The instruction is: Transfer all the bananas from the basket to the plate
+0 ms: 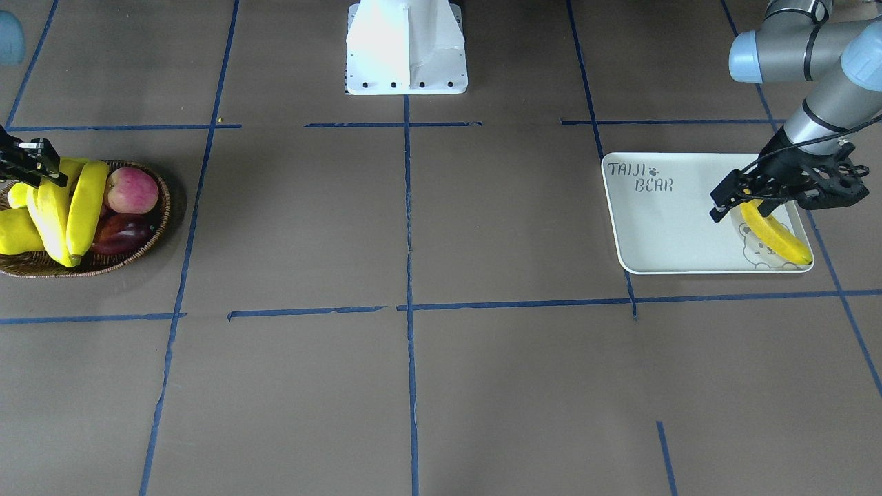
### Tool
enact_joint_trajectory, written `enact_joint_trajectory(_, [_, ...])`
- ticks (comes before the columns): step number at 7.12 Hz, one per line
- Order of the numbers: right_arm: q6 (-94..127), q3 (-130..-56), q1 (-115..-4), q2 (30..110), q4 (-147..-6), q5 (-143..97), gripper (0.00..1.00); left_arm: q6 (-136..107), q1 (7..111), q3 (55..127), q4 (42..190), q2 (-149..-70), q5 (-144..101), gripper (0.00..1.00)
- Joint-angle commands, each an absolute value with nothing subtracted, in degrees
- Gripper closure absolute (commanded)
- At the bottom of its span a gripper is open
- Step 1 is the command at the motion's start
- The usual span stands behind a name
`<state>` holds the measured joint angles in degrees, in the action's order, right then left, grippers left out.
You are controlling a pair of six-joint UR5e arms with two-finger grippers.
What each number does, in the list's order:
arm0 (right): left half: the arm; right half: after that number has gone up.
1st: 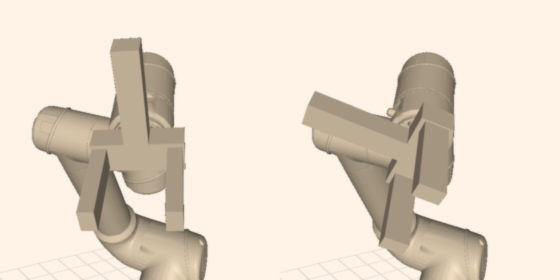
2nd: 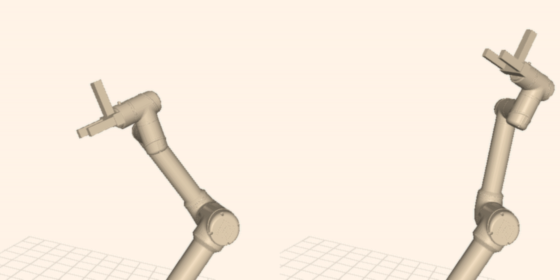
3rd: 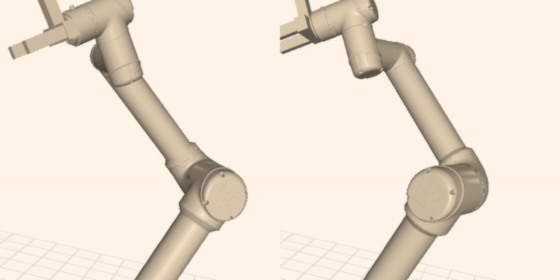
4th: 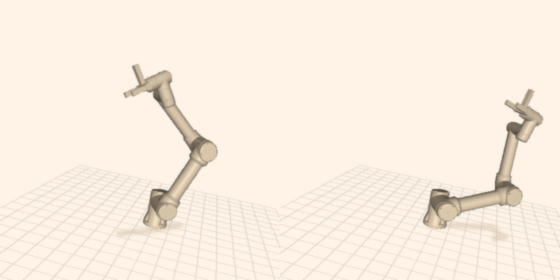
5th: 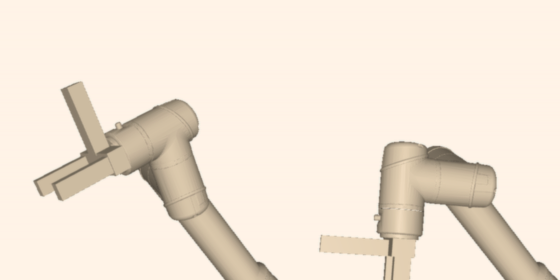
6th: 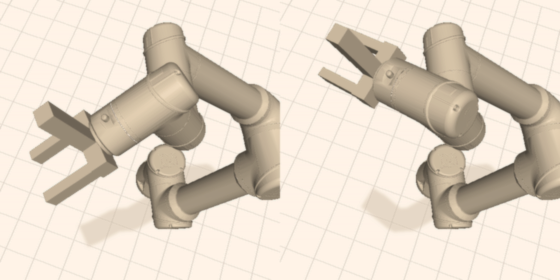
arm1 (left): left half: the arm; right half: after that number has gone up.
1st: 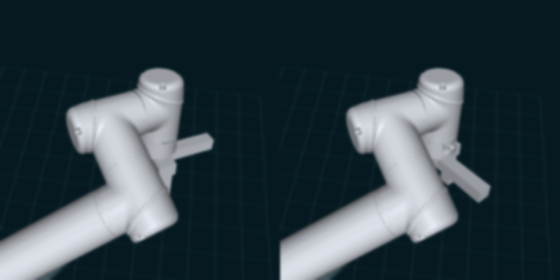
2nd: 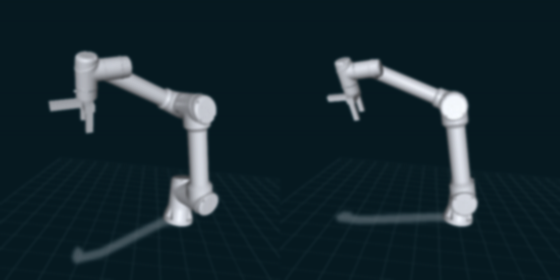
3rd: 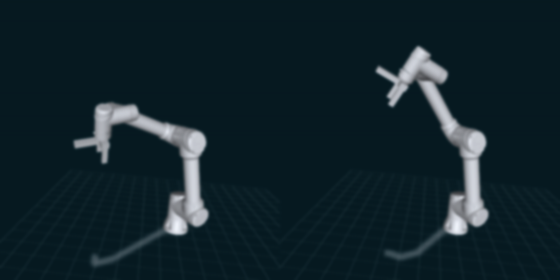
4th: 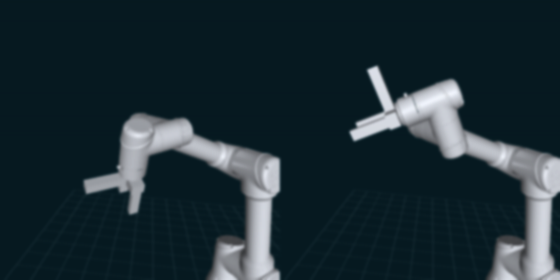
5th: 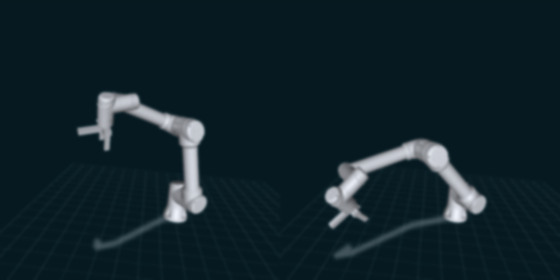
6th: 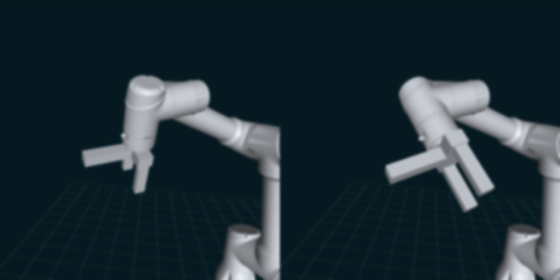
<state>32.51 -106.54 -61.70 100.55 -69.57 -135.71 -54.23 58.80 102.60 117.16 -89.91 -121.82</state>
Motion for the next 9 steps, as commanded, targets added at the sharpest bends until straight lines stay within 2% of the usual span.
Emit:
enact_joint_trajectory(1, [32.17,-107.22,-61.7,100.46,-69.43,-137.27,0.96,-54.23,58.8,102.57,117.25,-89.91,-121.82,0.01])
enact_joint_trajectory(2, [32.17,-108.62,-62.05,100.63,-67.78,-139.03,0.99,-54.23,58.8,102.57,117.16,-89.91,-121.82,0.01])
enact_joint_trajectory(3, [32.78,-111.42,-63.79,101.24,-66.46,-138.52,1.0,-54.32,58.8,102.57,117.16,-90.0,-121.73,0.01])
enact_joint_trajectory(7, [32.34,-114.68,-73.38,100.37,-66.62,-139.22,1.0,-54.32,58.71,102.57,117.16,-90.09,-121.82,0.01])
enact_joint_trajectory(8, [32.87,-116.7,-73.56,98.46,-67.58,-139.48,1.0,-54.32,58.71,102.57,117.16,-90.09,-121.82,0.01])
enact_joint_trajectory(9, [33.22,-116.81,-73.56,93.22,-70.63,-140.96,1.0,-54.32,58.62,102.66,117.16,-90.26,-121.9,0.01])
